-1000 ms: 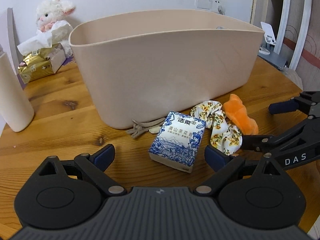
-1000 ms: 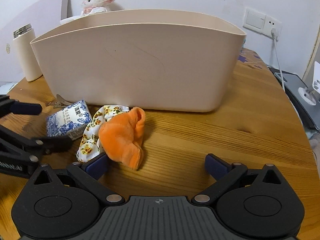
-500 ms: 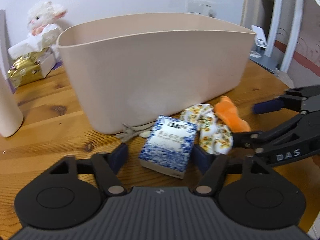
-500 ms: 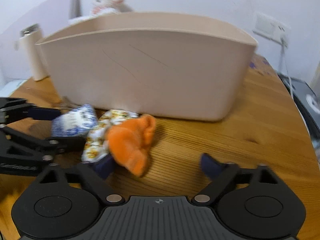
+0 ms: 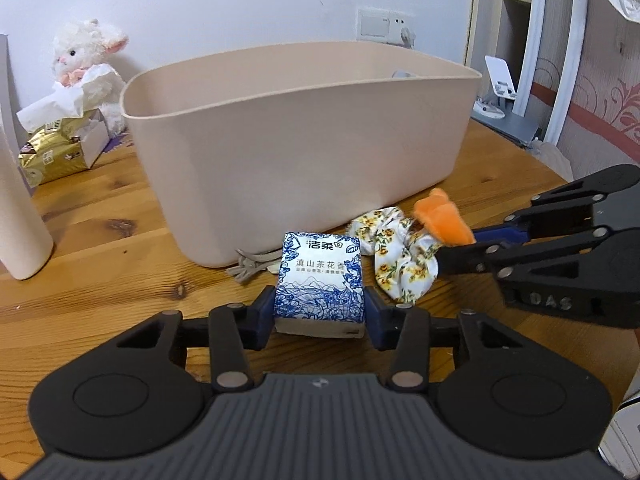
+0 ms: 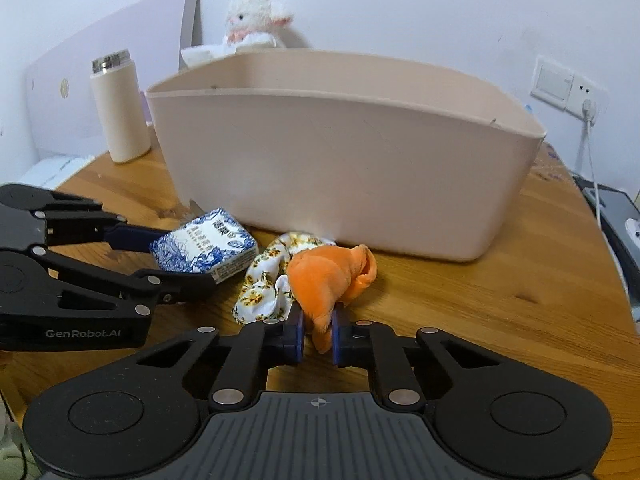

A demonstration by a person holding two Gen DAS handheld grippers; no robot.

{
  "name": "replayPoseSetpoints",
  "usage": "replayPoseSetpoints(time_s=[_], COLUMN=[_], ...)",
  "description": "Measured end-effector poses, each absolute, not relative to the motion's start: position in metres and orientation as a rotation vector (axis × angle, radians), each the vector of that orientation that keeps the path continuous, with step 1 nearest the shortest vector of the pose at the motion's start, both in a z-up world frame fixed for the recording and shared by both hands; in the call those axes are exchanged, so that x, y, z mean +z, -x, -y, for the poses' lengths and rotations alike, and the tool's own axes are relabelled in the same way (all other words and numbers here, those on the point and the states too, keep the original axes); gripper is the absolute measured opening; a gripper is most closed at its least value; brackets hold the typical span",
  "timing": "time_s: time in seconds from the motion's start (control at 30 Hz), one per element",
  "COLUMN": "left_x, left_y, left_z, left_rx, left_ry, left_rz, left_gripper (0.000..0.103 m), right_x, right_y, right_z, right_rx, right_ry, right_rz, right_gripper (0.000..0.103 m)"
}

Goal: Organize objects
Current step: 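Grasp the blue-and-white tissue pack with the left tool while the right tool grasps the orange plush, then carry both items into the beige bin and open both tools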

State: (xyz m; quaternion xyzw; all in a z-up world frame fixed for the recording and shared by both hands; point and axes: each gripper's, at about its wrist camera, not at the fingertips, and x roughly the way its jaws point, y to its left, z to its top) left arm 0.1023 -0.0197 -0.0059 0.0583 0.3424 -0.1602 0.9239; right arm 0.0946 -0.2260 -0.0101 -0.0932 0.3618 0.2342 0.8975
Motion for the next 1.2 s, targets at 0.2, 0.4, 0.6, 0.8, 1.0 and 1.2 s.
replayPoseSetpoints(time_s=[0.2, 0.4, 0.6, 0.8, 1.0, 1.2], left_x=[0.010, 0.019, 0.026, 0.051, 0.086, 0.108], left_y=[-0.088, -0.077, -0.072, -0.064, -0.065, -0.095], left_z=[0.015, 0.013, 0.008, 0.003, -0.005, -0.009], left_rx=[-0.336, -0.330, -0.311, -0.302, -0.318, -0.269], left_ry=[-0.106, -0.104, -0.092, -0.084, -0.041, -0.041], left_rz=[-0.667, -0.643, -0.631, -0.573, -0.507, -0.472], left_gripper=[0.047, 0.047, 0.047, 0.048, 0.047, 0.047], right_x=[0.012, 0.021, 0.028, 0.050, 0.080, 0.095], right_y=[-0.085, -0.080, -0.073, -0.072, -0.087, -0.117], right_z=[0.234, 0.250, 0.265, 0.271, 0.270, 0.260], right_rx=[0.485, 0.466, 0.454, 0.442, 0.438, 0.443], right_ry=[0.170, 0.133, 0.106, 0.103, 0.071, 0.049], right_rz=[-0.714, -0.714, -0.697, -0.641, -0.568, -0.534], right_gripper=[0.013, 0.013, 0.013, 0.013, 0.013, 0.013])
